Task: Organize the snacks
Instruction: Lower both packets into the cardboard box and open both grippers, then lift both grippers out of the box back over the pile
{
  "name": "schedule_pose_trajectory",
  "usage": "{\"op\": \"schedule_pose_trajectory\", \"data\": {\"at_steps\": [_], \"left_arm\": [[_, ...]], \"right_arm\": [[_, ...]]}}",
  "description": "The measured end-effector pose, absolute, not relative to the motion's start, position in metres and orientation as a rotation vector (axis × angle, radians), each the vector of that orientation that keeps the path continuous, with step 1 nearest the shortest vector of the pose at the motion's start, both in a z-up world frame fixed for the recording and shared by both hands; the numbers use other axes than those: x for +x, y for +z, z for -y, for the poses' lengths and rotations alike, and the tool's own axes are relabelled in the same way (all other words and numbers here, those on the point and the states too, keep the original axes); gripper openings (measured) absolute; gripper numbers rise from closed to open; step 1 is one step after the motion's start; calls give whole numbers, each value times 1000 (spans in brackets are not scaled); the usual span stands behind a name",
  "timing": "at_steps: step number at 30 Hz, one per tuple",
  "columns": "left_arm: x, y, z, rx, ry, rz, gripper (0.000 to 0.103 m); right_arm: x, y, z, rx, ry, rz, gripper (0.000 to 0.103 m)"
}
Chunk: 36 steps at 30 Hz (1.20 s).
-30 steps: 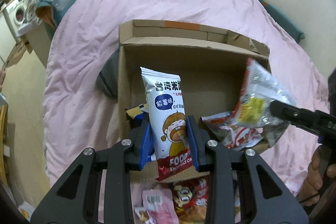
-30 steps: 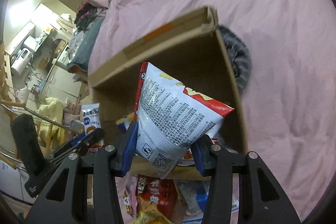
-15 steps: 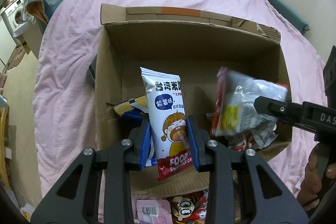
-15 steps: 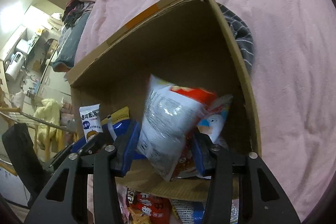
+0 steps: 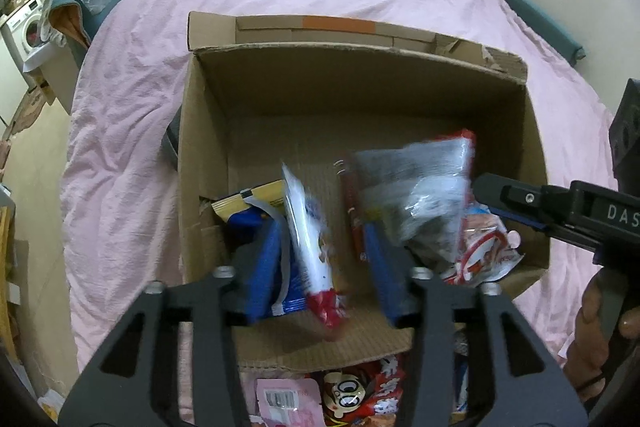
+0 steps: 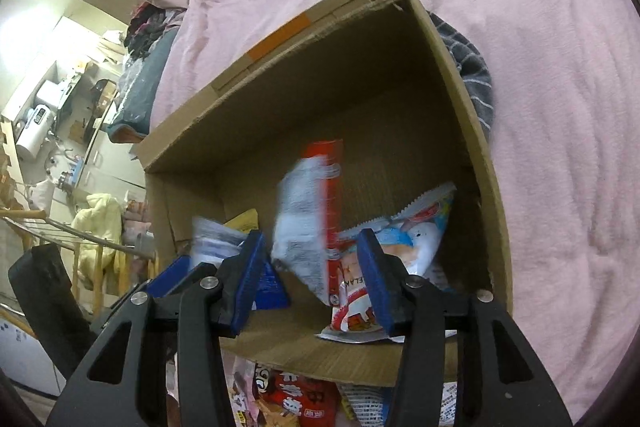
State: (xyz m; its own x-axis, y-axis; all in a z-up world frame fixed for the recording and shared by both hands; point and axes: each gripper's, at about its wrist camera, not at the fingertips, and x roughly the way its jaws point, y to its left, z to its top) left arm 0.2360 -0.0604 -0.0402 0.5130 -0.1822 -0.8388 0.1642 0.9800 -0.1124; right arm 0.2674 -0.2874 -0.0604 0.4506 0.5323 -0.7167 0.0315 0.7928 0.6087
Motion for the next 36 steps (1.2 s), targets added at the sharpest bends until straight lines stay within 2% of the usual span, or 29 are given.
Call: {"op": "schedule_pose_trajectory", "data": {"at_steps": [1, 4, 5, 9, 17, 20, 22, 23, 27, 30, 31, 36], "left_arm": [[235, -39, 60, -21, -204, -1006, 62], [233, -33, 58, -33, -200, -984, 75], [232, -31, 58, -33, -196, -978, 77], [231, -27, 56, -32, -192, -964, 77], [225, -18, 53, -31, -177, -920, 77], [222, -11, 48, -50, -174, -900, 77], [221, -5, 43, -70, -157, -885, 77], [220, -4, 41, -81, -154, -880, 78], [215, 7, 30, -106, -98, -829, 83], [209, 18, 24, -109, -68, -764, 99], [208, 19, 24, -110, -67, -758, 101], [201, 21, 25, -127, -100, -776, 101]], "right_arm": [[267, -59, 288, 600, 332, -1068, 51], [267, -56, 290, 595, 322, -1051, 51], [267, -54, 291, 592, 316, -1044, 51], [267, -48, 293, 584, 305, -1023, 59], [262, -36, 289, 517, 296, -990, 60], [258, -31, 289, 495, 292, -971, 70], [255, -29, 291, 494, 290, -961, 82], [253, -28, 292, 497, 290, -956, 85], [246, -25, 294, 483, 280, -949, 95], [237, -23, 294, 438, 226, -934, 96], [234, -22, 294, 424, 216, -920, 96], [216, -10, 296, 366, 196, -873, 96]]}}
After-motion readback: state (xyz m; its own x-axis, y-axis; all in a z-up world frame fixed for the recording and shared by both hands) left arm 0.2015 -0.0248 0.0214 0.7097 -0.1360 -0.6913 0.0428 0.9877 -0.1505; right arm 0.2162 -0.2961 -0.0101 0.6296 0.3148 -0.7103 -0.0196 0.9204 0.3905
